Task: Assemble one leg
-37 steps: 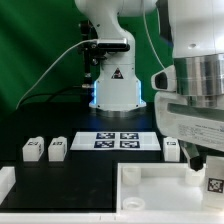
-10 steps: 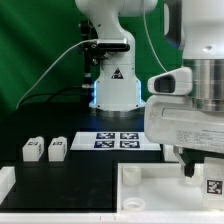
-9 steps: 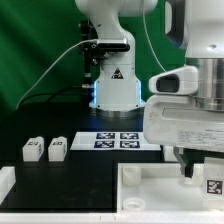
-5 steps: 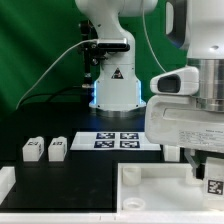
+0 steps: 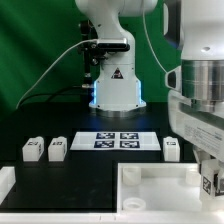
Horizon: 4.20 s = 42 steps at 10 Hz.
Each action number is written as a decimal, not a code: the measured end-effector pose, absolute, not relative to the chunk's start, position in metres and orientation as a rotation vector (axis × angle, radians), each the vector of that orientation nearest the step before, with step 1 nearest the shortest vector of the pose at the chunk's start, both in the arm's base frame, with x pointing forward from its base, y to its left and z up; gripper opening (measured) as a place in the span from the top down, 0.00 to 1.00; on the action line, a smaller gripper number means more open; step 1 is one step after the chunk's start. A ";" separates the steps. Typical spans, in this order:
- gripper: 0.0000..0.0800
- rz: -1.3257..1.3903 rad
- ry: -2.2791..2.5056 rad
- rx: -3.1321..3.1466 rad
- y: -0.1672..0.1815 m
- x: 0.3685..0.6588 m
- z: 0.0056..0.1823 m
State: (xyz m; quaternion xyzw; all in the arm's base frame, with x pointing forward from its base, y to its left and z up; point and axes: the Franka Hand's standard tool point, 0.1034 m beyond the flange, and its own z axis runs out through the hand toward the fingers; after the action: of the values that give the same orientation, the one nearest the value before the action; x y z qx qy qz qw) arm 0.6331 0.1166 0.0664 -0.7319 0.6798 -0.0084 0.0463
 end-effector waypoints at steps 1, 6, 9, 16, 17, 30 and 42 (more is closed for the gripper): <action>0.64 -0.008 2.258 -1.996 0.116 0.632 0.066; 0.63 0.040 2.488 -1.684 0.119 0.631 0.067; 0.25 0.008 2.229 -2.008 0.123 0.632 0.067; 0.19 -0.052 0.894 -2.944 0.120 0.630 0.068; 0.19 0.017 0.537 -3.058 0.120 0.631 0.068; 0.64 0.109 2.517 -1.882 0.116 0.636 0.068; 0.19 0.065 2.498 -1.875 0.127 0.628 0.090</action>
Offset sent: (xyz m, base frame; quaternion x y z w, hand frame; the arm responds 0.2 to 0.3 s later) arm 0.0107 0.0011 0.0003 0.0177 -0.0166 0.2793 0.9599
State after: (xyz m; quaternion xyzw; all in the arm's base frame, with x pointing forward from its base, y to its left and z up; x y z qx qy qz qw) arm 0.6278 0.1269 0.0898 -0.6002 0.7995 0.0208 0.0089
